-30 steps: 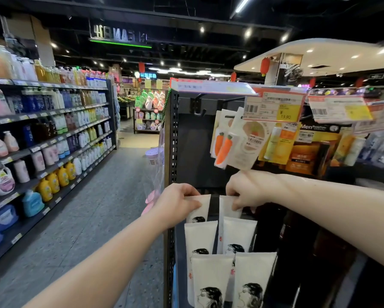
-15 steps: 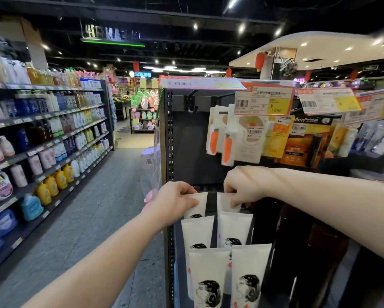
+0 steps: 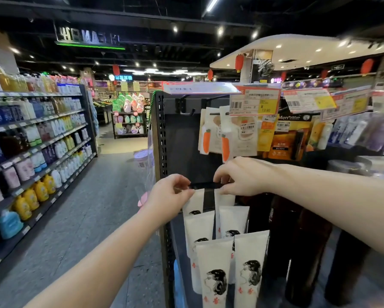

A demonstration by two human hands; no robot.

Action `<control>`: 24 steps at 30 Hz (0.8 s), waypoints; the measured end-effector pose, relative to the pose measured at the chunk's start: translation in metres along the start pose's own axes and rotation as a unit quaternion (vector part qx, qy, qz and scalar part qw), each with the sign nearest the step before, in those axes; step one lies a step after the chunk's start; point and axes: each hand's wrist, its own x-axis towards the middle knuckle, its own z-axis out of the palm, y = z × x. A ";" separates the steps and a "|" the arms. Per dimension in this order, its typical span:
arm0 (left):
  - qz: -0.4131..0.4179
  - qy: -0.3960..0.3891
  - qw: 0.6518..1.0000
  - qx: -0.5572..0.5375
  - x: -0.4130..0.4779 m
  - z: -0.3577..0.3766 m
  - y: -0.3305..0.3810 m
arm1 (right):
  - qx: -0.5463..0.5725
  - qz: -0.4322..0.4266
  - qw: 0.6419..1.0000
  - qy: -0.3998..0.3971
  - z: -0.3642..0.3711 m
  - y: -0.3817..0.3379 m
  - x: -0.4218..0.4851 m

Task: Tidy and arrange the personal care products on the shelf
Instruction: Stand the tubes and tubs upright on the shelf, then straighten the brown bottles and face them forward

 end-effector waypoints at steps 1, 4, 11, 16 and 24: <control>0.012 0.011 1.000 -0.001 0.000 -0.004 0.003 | 0.002 0.006 1.000 0.018 -0.003 -0.002 -0.004; 0.062 0.018 0.998 -0.003 -0.001 -0.013 0.017 | 0.024 0.038 0.997 0.063 -0.011 -0.007 -0.020; 0.165 -0.051 0.985 -0.029 -0.013 -0.007 0.058 | 0.069 0.131 0.980 0.134 -0.023 -0.007 -0.079; 0.184 -0.086 0.978 -0.055 -0.034 0.011 0.091 | 0.058 0.159 0.974 0.152 -0.026 0.005 -0.125; 0.224 -0.084 0.969 -0.064 -0.086 0.075 0.169 | 0.078 0.193 0.964 0.165 -0.021 0.056 -0.229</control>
